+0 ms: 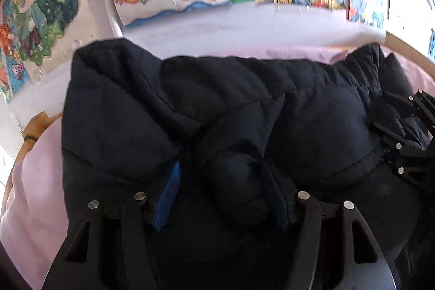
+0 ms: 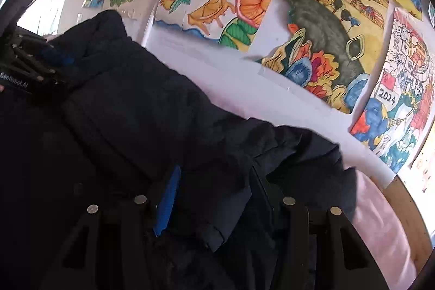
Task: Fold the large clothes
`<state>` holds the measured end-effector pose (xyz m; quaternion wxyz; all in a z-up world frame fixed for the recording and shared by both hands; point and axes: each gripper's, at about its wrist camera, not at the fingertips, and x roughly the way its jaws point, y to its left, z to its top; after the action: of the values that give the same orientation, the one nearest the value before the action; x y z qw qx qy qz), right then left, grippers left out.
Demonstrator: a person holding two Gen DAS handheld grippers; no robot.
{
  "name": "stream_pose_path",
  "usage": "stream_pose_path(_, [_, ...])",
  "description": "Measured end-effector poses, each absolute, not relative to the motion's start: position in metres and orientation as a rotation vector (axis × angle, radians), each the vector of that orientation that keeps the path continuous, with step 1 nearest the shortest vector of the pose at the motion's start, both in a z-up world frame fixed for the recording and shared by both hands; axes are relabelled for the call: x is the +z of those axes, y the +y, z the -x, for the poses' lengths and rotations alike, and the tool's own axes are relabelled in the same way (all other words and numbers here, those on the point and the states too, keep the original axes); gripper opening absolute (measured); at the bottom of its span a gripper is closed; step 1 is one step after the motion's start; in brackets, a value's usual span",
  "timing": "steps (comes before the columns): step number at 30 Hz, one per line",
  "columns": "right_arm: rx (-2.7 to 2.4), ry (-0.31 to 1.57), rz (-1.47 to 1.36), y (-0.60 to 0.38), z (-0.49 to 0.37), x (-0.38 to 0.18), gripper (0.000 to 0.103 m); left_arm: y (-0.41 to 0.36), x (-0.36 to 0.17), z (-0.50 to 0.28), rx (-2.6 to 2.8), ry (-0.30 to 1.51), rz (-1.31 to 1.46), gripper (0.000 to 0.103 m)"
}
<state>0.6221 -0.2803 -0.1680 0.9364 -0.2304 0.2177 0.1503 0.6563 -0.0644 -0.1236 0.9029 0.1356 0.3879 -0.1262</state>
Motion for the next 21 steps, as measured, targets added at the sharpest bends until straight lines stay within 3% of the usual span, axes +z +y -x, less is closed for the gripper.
stream_pose_path(4, [0.255, 0.385, 0.528, -0.272, -0.608, -0.173, 0.05, -0.061, -0.109, -0.646, -0.29, 0.785, -0.234, 0.059])
stream_pose_path(6, [0.256, 0.354, 0.504, -0.279, -0.601, -0.162, 0.058, -0.056, -0.102, -0.639, -0.331, 0.821, -0.184, 0.064])
stream_pose_path(8, [0.248, 0.341, 0.447, -0.29, -0.592, -0.144, 0.08, -0.053, -0.092, -0.628, -0.374, 0.841, -0.152, 0.071])
stream_pose_path(9, [0.26, 0.349, 0.419, -0.294, -0.589, -0.136, 0.083, -0.052, -0.085, -0.62, -0.381, 0.84, -0.143, 0.072])
stream_pose_path(21, [0.378, 0.467, 0.27, -0.315, -0.481, -0.025, 0.092, -0.039, 0.003, -0.517, -0.419, 0.871, -0.149, 0.078])
